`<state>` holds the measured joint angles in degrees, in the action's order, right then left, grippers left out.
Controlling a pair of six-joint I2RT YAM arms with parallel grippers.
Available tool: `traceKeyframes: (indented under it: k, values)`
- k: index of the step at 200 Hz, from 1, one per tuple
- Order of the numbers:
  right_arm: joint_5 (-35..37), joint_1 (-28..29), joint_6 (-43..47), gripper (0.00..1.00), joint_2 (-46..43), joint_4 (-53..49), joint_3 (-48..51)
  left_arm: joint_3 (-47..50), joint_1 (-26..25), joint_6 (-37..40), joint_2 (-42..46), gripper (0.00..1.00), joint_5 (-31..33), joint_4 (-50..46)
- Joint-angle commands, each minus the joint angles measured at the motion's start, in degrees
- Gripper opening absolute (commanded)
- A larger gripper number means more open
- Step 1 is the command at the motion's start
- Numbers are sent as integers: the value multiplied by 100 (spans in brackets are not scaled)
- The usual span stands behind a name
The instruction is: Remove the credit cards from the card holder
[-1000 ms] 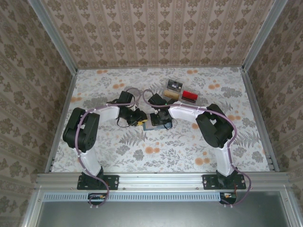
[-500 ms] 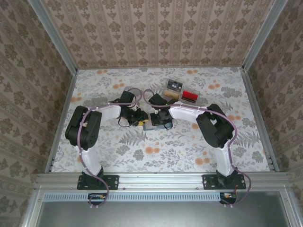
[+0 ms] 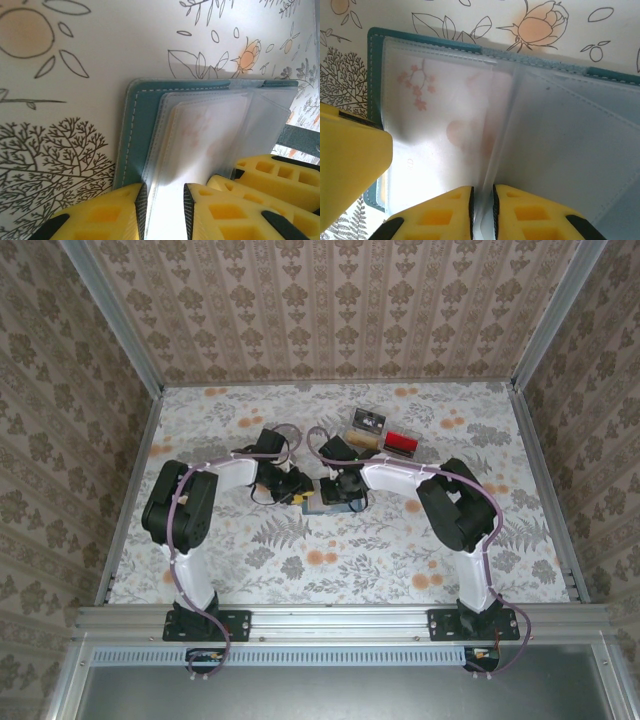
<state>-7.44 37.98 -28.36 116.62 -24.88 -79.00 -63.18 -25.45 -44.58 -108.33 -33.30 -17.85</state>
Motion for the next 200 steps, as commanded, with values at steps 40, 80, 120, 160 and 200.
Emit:
traceKeyframes:
  k: [40, 80, 120, 160, 200]
  values:
    - [-407, -115, -20, 18, 149, -53, 299, -177, -36, 341, -225, 27, -318, -83]
    - [-505, -133, -29, 18, 173, 9, 340, -215, -32, 471, -254, 25, -479, -77]
    - [-565, -163, -21, 18, 171, 27, 350, -239, -37, 626, -207, 25, -581, -46]
    - [-640, -185, -12, 18, 176, 36, 359, -221, -33, 783, -101, 25, -744, 36]
    - [-654, -194, -4, 18, 186, 36, 364, -189, -35, 906, 12, 25, -756, 61]
